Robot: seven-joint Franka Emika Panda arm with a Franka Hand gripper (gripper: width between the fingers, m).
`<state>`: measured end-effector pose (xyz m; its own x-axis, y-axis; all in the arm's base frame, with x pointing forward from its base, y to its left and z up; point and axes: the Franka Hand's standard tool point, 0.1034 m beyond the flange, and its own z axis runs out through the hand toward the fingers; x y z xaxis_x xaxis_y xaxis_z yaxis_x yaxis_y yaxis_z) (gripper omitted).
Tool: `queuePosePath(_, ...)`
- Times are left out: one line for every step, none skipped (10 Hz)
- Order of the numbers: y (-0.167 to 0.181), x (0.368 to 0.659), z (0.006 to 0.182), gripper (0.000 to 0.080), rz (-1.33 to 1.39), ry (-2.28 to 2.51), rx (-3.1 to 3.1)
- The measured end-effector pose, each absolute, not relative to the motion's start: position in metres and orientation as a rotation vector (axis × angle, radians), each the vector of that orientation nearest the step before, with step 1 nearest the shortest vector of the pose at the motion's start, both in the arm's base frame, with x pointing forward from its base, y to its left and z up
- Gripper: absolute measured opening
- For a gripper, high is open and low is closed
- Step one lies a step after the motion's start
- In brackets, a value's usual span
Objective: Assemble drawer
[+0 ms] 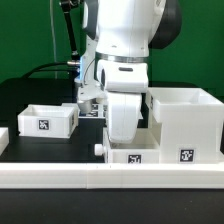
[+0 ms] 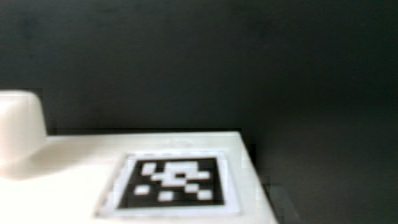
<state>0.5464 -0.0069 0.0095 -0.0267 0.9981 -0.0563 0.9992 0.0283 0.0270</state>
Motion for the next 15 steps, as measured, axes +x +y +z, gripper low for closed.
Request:
queuePosePath(-0.007, 0.546, 0.01, 0.0042, -0.034, 2.21, 2.15)
queuePosePath(-0.007, 0.546, 0.01, 0.0042, -0.034, 2.21, 2.151)
queuePosePath(-0.007, 0.547, 0.009, 0.0042, -0.034, 2.208, 2.152)
queuePosePath(-0.004, 0.547, 0.009, 0.0042, -0.032, 2.197, 2.164)
queuePosePath(-0.002, 0.548, 0.008, 0.0042, -0.032, 2.193, 2.168)
queuePosePath(-0.001, 0.548, 0.008, 0.0042, -0.034, 2.179, 2.183)
queuePosePath(0.001, 0.546, 0.007, 0.0042, -0.042, 2.161, 2.206)
queuePosePath(0.003, 0.546, 0.007, 0.0042, -0.053, 2.144, 2.228)
queuePosePath(0.003, 0.545, 0.007, 0.0042, -0.06, 2.145, 2.228)
queuePosePath(0.002, 0.546, 0.007, 0.0042, -0.058, 2.142, 2.23)
queuePosePath(0.001, 0.546, 0.007, 0.0042, -0.058, 2.14, 2.233)
queuePosePath(0.001, 0.546, 0.007, 0.0042, -0.058, 2.14, 2.233)
queuePosePath(0.001, 0.546, 0.007, 0.0042, -0.059, 2.147, 2.225)
queuePosePath(0.0, 0.547, 0.007, 0.0042, -0.062, 2.183, 2.178)
queuePosePath(0.004, 0.548, 0.008, 0.0042, -0.08, 2.221, 2.126)
